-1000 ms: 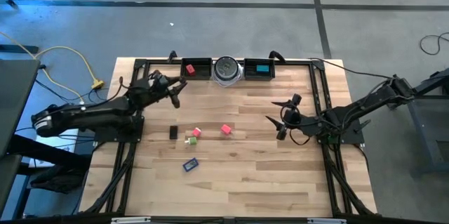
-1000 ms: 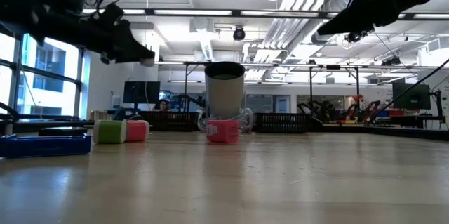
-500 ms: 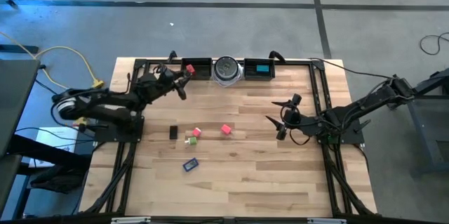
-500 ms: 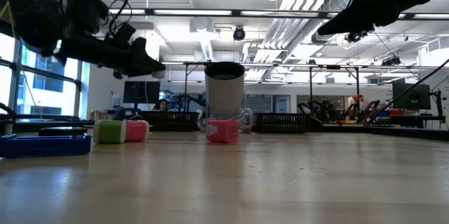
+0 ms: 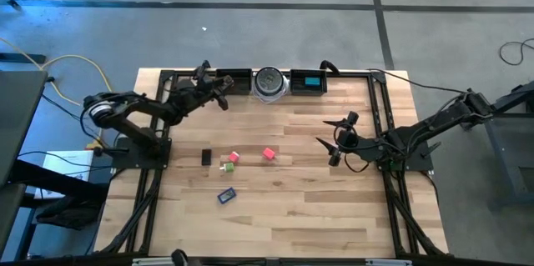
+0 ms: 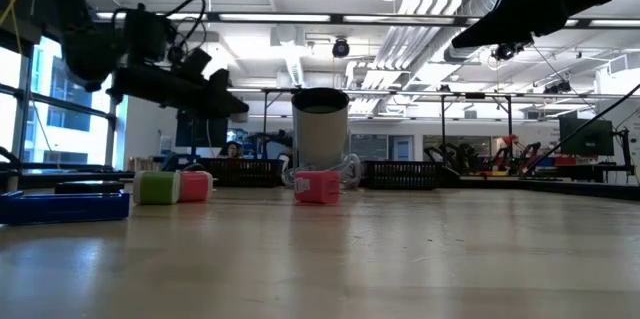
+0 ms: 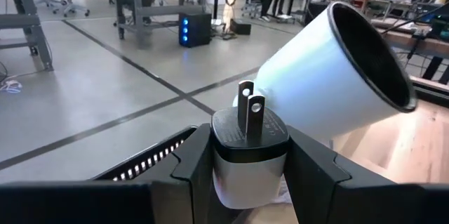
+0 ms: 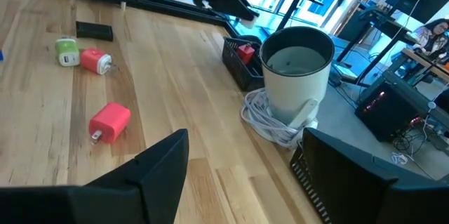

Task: Pick & Place Office items
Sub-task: Put the white charger adapter into the left black basket

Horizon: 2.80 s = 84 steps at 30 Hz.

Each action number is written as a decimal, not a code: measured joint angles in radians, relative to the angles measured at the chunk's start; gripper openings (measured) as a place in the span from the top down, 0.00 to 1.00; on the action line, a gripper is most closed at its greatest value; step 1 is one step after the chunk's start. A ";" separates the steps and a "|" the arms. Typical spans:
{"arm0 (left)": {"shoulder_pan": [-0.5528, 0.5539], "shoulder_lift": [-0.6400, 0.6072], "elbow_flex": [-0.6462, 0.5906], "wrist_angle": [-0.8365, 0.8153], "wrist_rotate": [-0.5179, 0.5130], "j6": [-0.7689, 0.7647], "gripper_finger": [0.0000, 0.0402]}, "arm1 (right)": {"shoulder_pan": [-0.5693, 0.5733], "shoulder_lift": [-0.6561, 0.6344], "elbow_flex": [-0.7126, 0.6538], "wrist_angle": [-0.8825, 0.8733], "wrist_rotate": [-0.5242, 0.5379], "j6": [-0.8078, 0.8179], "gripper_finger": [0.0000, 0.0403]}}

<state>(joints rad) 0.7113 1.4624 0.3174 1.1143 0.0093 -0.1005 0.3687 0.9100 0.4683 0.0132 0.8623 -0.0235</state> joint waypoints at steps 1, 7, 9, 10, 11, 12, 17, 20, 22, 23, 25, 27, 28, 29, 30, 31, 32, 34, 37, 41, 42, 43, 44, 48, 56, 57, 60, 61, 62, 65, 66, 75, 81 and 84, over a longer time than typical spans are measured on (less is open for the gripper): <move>0.000 0.014 0.015 -0.009 0.000 0.005 0.67 | 0.000 0.000 0.000 0.000 0.000 0.000 0.34; 0.000 0.100 0.086 -0.055 -0.008 -0.002 0.67 | 0.000 0.000 0.000 -0.001 0.000 0.000 0.34; 0.000 0.126 0.109 -0.053 -0.009 -0.015 0.67 | 0.000 0.000 0.000 -0.001 0.000 0.001 0.34; 0.000 0.140 0.123 -0.053 -0.009 -0.026 0.67 | 0.000 0.000 0.000 -0.001 0.000 0.001 0.34; 0.000 0.154 0.136 -0.053 -0.008 -0.037 0.67 | 0.000 0.000 0.000 -0.001 0.000 0.001 0.34; -0.001 0.167 0.149 -0.052 -0.008 -0.048 0.67 | 0.000 0.000 0.000 -0.002 0.000 0.001 0.34; -0.005 0.236 0.202 -0.053 -0.007 -0.092 0.67 | 0.001 0.000 0.002 -0.007 -0.001 0.003 0.34; -0.008 0.269 0.220 -0.055 -0.007 -0.114 0.67 | 0.001 0.000 0.002 -0.013 -0.001 0.004 0.34; -0.008 0.286 0.228 -0.055 -0.007 -0.132 0.67 | 0.001 0.000 0.002 -0.013 -0.001 0.004 0.34; -0.008 0.294 0.233 -0.057 -0.007 -0.139 0.67 | 0.001 0.000 0.002 -0.013 -0.001 0.004 0.34; -0.008 0.308 0.239 -0.059 -0.009 -0.142 0.67 | 0.001 0.000 0.002 -0.014 -0.001 0.004 0.34; -0.011 0.318 0.247 -0.067 -0.012 -0.145 0.67 | 0.001 0.000 0.002 -0.014 -0.001 0.004 0.34; -0.013 0.320 0.251 -0.075 -0.013 -0.150 0.67 | 0.001 0.000 0.002 -0.014 -0.001 0.004 0.34; -0.014 0.320 0.256 -0.088 -0.018 -0.153 0.67 | 0.001 0.000 0.002 -0.014 -0.001 0.004 0.34; -0.015 0.320 0.264 -0.109 -0.025 -0.153 0.67 | 0.001 0.000 0.002 -0.014 -0.001 0.005 0.34; -0.018 0.320 0.269 -0.124 -0.031 -0.152 0.67 | 0.001 0.000 0.002 -0.014 -0.001 0.005 0.34; -0.020 0.320 0.273 -0.137 -0.034 -0.149 0.67 | 0.001 0.000 0.002 -0.014 -0.001 0.004 0.34; -0.023 0.320 0.281 -0.159 -0.039 -0.141 0.67 | 0.001 0.000 0.002 -0.014 -0.001 0.005 0.34; -0.023 0.320 0.285 -0.164 -0.041 -0.140 0.67 | 0.001 0.000 0.002 -0.014 -0.001 0.005 0.34; -0.023 0.320 0.285 -0.171 -0.046 -0.140 0.67 | 0.001 0.000 0.002 -0.017 -0.001 0.020 0.34; -0.023 0.320 0.285 -0.172 -0.048 -0.140 0.67 | 0.003 0.000 0.002 -0.022 -0.001 0.023 0.34; -0.023 0.320 0.285 -0.176 -0.049 -0.140 0.67 | 0.005 0.000 0.002 -0.026 -0.001 0.024 0.34; -0.023 0.320 0.285 -0.181 -0.050 -0.140 0.67 | 0.006 0.000 0.002 -0.027 -0.001 0.024 0.34; -0.023 0.320 0.285 -0.197 -0.050 -0.140 0.66 | 0.007 0.000 0.002 -0.027 -0.001 0.027 0.34; -0.023 0.320 0.285 -0.204 -0.050 -0.140 0.61 | 0.007 0.000 0.002 -0.028 -0.001 0.028 0.34; -0.023 0.320 0.285 -0.203 -0.051 -0.140 0.61 | 0.007 0.000 0.002 -0.028 -0.001 0.028 0.34; -0.023 0.320 0.285 -0.202 -0.051 -0.140 0.61 | 0.007 0.000 0.002 -0.029 -0.001 0.028 0.34; -0.023 0.320 0.285 -0.202 -0.050 -0.140 0.61 | 0.007 0.000 0.002 -0.029 -0.001 0.028 0.34; -0.023 0.320 0.285 -0.202 -0.049 -0.139 0.61 | 0.007 0.000 0.002 -0.030 -0.001 0.028 0.34; -0.023 0.320 0.285 -0.201 -0.037 -0.132 0.61 | 0.007 0.000 0.002 -0.031 -0.001 0.028 0.34; -0.023 0.320 0.285 -0.201 -0.037 -0.132 0.61 | 0.007 0.000 0.002 -0.032 -0.001 0.028 0.34; -0.023 0.320 0.285 -0.192 -0.032 -0.132 0.61 | 0.007 0.000 0.001 -0.034 -0.001 0.032 0.34; -0.023 0.320 0.285 -0.192 -0.006 -0.132 0.61 | 0.007 0.000 0.000 -0.038 -0.001 0.032 0.34; -0.023 0.320 0.285 -0.193 -0.005 -0.132 0.60 | 0.007 0.000 0.000 -0.039 -0.001 0.032 0.34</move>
<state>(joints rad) 0.6888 1.7828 0.6022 0.9215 0.0048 -0.2325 0.3759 0.9104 0.4686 -0.0254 0.8612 0.0082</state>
